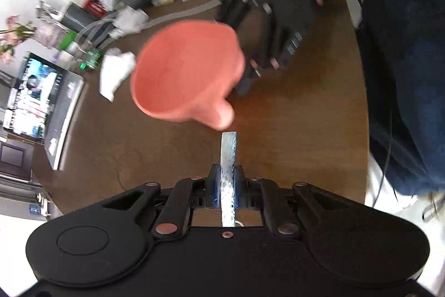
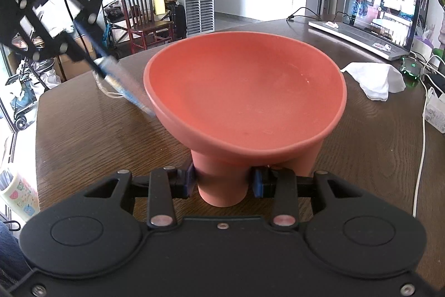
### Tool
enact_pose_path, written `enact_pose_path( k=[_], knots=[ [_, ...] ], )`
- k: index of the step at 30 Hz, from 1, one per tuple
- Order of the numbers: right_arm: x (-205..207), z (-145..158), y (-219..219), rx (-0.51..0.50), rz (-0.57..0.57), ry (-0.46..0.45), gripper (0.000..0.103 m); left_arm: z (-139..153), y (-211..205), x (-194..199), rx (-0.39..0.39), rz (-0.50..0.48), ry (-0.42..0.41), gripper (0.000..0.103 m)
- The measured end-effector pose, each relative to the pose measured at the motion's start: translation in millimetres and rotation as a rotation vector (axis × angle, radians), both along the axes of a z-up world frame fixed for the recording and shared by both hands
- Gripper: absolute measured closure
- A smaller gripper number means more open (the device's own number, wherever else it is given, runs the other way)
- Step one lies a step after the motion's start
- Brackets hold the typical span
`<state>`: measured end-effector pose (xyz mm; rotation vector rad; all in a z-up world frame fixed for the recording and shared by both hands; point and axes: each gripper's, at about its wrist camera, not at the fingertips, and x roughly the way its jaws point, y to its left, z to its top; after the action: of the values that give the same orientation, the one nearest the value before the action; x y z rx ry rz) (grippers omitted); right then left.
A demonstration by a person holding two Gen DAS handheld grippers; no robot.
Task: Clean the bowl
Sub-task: 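Lift the sponge out of the bowl with the left gripper and reorient it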
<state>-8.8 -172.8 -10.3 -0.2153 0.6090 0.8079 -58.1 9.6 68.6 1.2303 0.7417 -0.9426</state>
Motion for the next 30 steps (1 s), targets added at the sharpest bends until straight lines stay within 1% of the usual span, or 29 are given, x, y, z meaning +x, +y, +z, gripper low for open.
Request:
enact_pose_path(
  k=[2, 4, 7, 10, 12, 14, 17, 30],
  knots=[
    [0.8, -0.1, 0.3, -0.001, 0.000, -0.001, 0.060, -3.9, -1.1, 5.3, 0.024, -0.002, 0.026, 0.093],
    [0.5, -0.2, 0.5, -0.002, -0.002, -0.002, 0.060, -5.7, -1.9, 14.0, 0.028, 0.008, 0.059, 0.092],
    [1.2, -0.1, 0.1, -0.002, -0.007, -0.002, 0.060, -9.8, -5.4, 34.2, 0.073, 0.030, 0.118, 0.090],
    [1.4, 0.0, -0.6, -0.002, -0.008, -0.002, 0.060, -16.7, -7.8, 45.8, 0.124, 0.040, 0.132, 0.088],
    [1.9, 0.0, -0.9, -0.001, -0.008, -0.002, 0.060, -23.5, -7.3, 56.9, 0.135, 0.045, 0.119, 0.088],
    [2.5, -0.2, -1.5, -0.001, -0.009, -0.002, 0.060, -25.5, -6.5, 62.6, 0.117, 0.044, 0.091, 0.088],
    [3.2, -0.3, -1.5, -0.001, -0.009, -0.001, 0.060, -21.6, -9.0, 64.0, 0.060, 0.029, 0.072, 0.088],
    [5.4, 0.1, -1.3, 0.000, -0.020, 0.000, 0.060, 32.8, -9.9, 9.3, -0.069, -0.024, -0.019, 0.093]
  ],
)
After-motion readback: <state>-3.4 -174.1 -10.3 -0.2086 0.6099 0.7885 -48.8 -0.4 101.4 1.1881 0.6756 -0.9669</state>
